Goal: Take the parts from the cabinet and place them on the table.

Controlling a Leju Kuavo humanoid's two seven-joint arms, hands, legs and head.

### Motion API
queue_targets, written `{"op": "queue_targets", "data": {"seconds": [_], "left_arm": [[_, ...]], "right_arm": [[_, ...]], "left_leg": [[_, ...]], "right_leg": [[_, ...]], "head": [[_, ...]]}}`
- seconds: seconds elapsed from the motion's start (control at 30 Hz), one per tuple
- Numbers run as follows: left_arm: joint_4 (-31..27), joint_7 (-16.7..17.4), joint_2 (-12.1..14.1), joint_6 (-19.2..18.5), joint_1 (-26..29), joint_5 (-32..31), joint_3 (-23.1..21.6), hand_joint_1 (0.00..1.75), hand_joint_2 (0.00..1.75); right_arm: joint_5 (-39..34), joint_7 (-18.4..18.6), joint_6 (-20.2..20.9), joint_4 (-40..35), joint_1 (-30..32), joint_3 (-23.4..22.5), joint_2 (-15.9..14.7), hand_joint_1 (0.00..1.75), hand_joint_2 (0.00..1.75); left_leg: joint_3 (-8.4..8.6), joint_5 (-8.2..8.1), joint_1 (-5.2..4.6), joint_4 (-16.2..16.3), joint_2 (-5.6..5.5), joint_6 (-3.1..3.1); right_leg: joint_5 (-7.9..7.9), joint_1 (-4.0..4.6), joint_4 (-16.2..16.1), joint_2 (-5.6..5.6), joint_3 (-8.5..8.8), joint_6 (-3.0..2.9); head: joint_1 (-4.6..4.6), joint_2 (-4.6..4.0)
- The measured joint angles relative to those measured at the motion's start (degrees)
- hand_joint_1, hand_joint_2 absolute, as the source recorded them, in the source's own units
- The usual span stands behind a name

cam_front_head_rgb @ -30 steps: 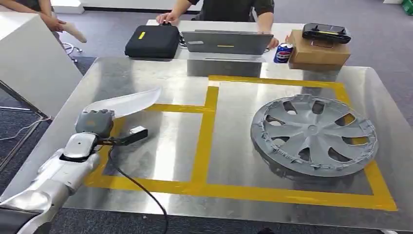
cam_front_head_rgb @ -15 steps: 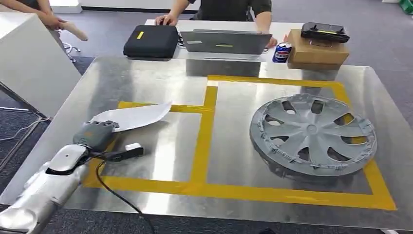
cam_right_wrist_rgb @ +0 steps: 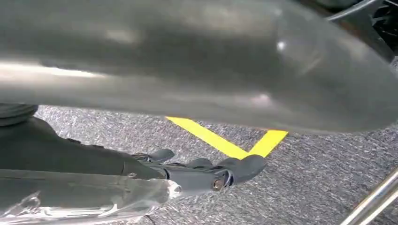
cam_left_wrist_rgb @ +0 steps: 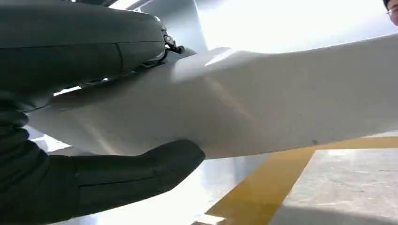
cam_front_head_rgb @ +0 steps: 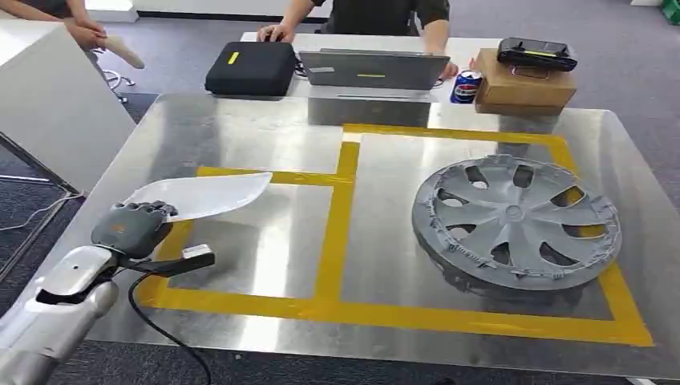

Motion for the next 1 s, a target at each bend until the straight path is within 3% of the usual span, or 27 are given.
{"op": "queue_targets", "data": {"seconds": [0.7, 0.83, 0.87, 1.0], "left_arm": [[-1.77, -0.59, -0.44, -0.02, 0.11, -1.31, -0.7, 0.0, 1.75], [-3.25, -1.18, -0.68, 0.11, 0.36, 0.74, -0.46, 0.0, 1.75], [-3.81, -1.84, -0.74, 0.11, 0.64, 1.93, -0.22, 0.0, 0.0], [-7.95, -6.16, -1.25, -0.81, 3.1, 9.8, 1.64, 0.0, 0.0]], "right_arm": [[0.42, 0.0, 0.2, 0.0, -0.08, -0.48, 0.0, 0.0, 0.0], [0.42, 0.0, 0.2, 0.0, -0.1, -0.48, 0.02, 0.0, 0.0], [0.42, -0.02, 0.2, 0.0, -0.1, -0.48, 0.02, 0.0, 0.0], [0.42, -0.24, 0.28, 0.0, -0.09, -0.7, 0.02, 0.0, 0.0]], "left_leg": [[0.01, 0.0, 0.0, 0.0, 0.0, -0.01], [0.0, 0.0, 0.0, 0.0, -0.02, -0.01], [0.01, 0.0, 0.0, 0.0, -0.02, -0.01], [0.0, -0.01, 0.0, 0.0, -0.01, -0.01]], "right_leg": [[0.01, 0.0, 0.02, 0.01, -0.02, 0.0], [0.01, 0.0, 0.03, 0.01, -0.01, 0.0], [0.01, 0.0, 0.03, 0.01, -0.01, 0.0], [-0.01, 0.0, 0.03, 0.02, -0.02, -0.01]], "head": [[0.0, 0.0], [0.0, 0.0], [0.0, 0.0], [0.0, 0.0]]}}
